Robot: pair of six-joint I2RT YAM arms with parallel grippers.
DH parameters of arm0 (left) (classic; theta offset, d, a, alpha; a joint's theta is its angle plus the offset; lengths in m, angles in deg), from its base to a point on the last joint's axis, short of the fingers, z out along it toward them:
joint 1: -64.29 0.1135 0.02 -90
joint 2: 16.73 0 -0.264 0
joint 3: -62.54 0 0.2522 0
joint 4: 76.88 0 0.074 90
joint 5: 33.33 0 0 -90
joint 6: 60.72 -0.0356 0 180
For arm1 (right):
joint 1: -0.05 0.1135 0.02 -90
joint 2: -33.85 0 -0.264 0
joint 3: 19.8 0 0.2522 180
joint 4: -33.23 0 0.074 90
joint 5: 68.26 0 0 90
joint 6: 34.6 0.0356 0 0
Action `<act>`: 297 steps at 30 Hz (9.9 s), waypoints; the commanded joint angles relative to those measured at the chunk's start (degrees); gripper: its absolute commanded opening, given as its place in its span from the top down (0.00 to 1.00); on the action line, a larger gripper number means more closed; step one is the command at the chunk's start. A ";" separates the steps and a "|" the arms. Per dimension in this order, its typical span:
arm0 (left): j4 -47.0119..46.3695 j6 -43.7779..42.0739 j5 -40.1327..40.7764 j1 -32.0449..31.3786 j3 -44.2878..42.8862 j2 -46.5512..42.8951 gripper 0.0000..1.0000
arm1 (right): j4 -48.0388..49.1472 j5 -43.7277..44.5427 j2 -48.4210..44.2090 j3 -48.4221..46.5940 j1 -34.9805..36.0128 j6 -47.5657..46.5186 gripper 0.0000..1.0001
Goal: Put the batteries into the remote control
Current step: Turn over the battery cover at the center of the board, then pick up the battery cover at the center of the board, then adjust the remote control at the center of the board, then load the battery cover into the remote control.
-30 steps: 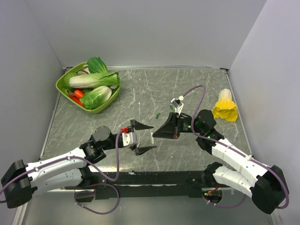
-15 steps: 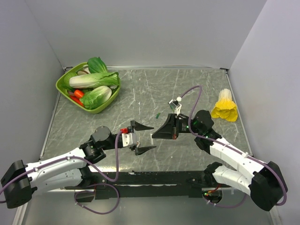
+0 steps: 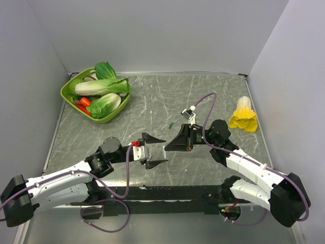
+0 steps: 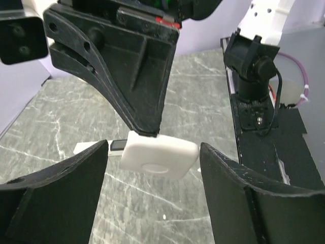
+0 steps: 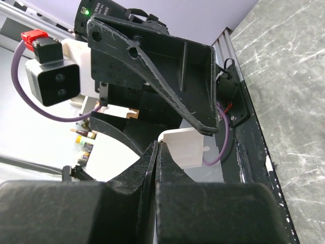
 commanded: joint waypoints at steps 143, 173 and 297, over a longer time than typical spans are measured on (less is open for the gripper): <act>26.52 57.49 42.25 28.94 5.49 6.34 0.02 | -70.30 47.75 34.48 -28.94 18.20 -77.47 0.18; 24.94 57.58 42.08 28.94 5.50 9.85 0.01 | -72.76 55.14 45.20 -33.52 22.86 -80.12 0.36; 21.42 75.33 34.87 26.65 19.21 -0.43 0.36 | -72.77 59.18 50.84 -48.02 29.10 -77.66 0.66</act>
